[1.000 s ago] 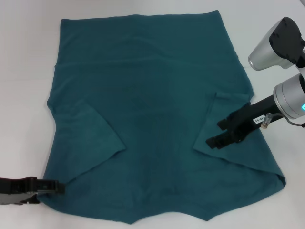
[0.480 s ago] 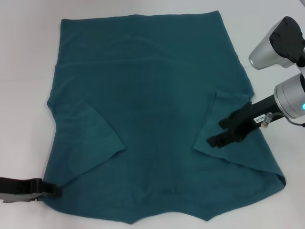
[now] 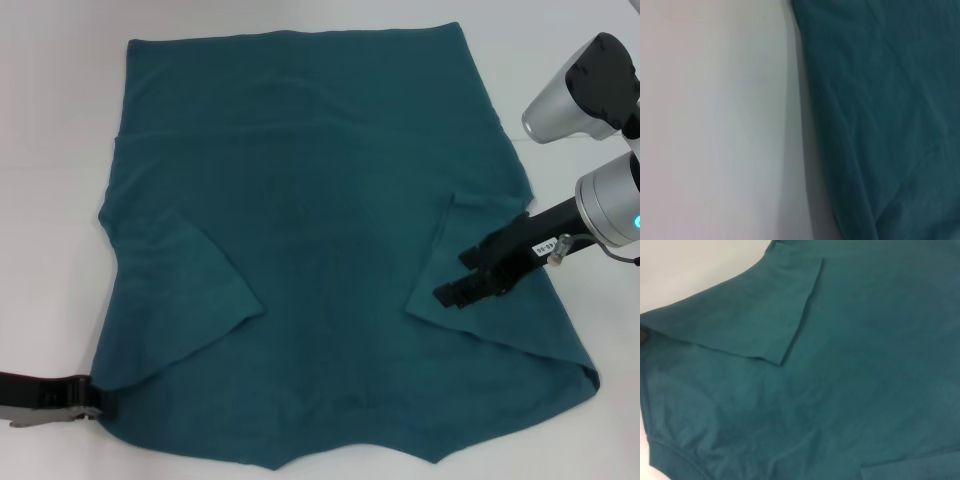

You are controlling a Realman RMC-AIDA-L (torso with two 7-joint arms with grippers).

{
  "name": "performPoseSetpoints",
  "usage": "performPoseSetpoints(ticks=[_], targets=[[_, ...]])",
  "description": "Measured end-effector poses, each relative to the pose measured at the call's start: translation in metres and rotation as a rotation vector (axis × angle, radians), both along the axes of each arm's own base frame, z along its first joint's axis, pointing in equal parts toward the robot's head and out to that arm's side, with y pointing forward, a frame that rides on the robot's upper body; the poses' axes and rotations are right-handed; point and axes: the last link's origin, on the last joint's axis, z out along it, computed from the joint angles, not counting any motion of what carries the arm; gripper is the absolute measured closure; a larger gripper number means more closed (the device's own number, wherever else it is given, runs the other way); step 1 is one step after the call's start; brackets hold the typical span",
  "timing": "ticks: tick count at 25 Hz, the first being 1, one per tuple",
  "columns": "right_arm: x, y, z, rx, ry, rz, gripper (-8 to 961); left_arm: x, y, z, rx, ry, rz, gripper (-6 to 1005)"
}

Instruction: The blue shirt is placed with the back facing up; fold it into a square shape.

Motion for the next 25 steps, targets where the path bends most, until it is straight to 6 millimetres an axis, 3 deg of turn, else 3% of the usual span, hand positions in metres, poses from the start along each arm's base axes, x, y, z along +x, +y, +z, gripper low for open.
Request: performPoseSetpoints(ticks=[8,17,25], targets=[[0.008,0.0,0.01,0.034,-0.042,-0.121,218,0.003,0.001,-0.002,-0.005,-0.006,-0.01,981],[0.039,-0.021,0.029,0.07,-0.225,-0.452,218,0.005,0.002,-0.002,-0.014,-0.008,-0.034,981],[0.056,-0.043,0.028,0.056,-0.252,-0.572,218,0.006,0.003,0.0,-0.016,-0.001,-0.052,982]])
